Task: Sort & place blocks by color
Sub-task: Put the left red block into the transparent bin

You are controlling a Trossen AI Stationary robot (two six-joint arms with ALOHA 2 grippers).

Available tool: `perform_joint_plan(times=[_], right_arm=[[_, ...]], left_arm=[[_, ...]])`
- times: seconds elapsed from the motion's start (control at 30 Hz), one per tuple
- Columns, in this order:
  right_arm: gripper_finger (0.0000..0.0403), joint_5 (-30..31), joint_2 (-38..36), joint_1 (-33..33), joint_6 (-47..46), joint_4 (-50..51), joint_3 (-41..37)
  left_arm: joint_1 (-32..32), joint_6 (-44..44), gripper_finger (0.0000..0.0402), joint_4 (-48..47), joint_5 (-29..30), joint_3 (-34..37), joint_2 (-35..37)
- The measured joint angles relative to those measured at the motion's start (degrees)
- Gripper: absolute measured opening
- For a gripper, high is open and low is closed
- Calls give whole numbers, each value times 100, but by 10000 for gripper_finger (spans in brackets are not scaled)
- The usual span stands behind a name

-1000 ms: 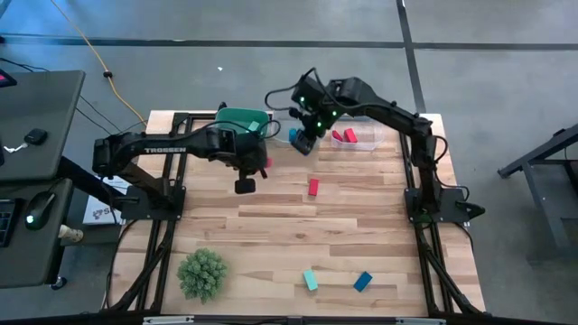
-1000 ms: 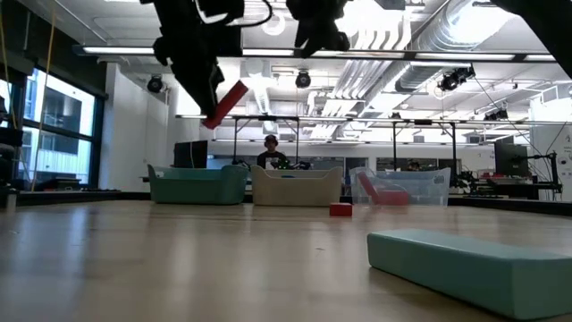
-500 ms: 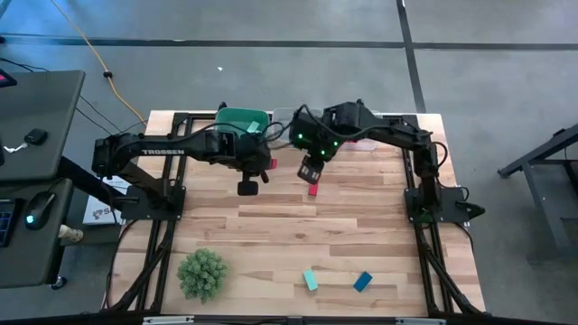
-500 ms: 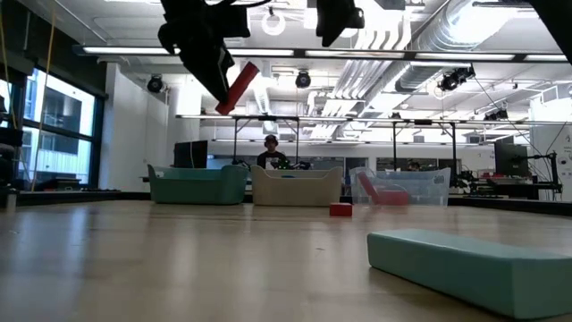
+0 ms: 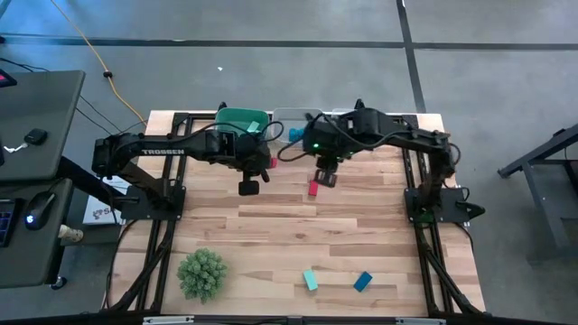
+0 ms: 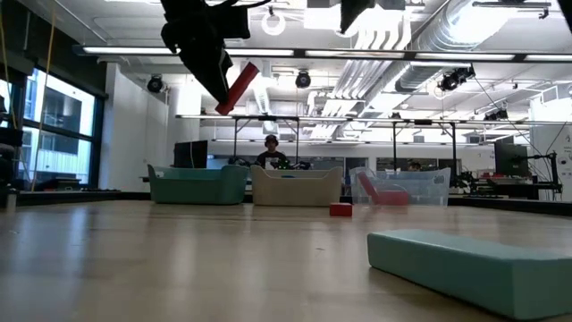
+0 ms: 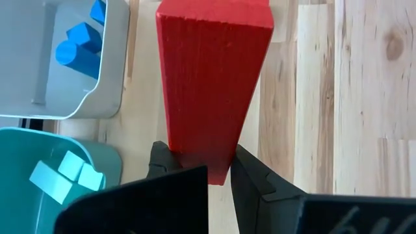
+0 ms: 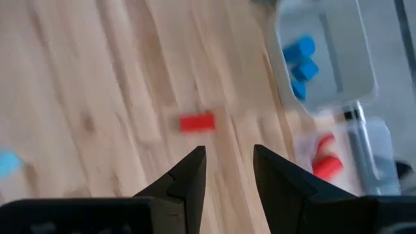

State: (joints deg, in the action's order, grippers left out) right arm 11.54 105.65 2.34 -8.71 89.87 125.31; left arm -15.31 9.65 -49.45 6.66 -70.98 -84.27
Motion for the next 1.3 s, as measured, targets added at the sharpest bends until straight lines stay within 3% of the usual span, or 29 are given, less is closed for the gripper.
perform_joint_plan(times=[0.3, 0.8, 1.0, 1.3], right_arm=[[119, -12, -1643, 189, -376, -450, -2380], [119, -451, -4069, 294, -1497, -2691, -5055], [119, -878, -4443, 294, -1992, -4071, -5990], [119, -904, -4253, 294, -2450, -5562, -6656]], left_arm=[[0, -363, 0, 194, -1, 0, 0], [4, -455, 0, 673, 584, 0, -3], [4, -583, 0, 603, 639, 0, -6], [107, -651, 0, 470, 781, 0, -11]])
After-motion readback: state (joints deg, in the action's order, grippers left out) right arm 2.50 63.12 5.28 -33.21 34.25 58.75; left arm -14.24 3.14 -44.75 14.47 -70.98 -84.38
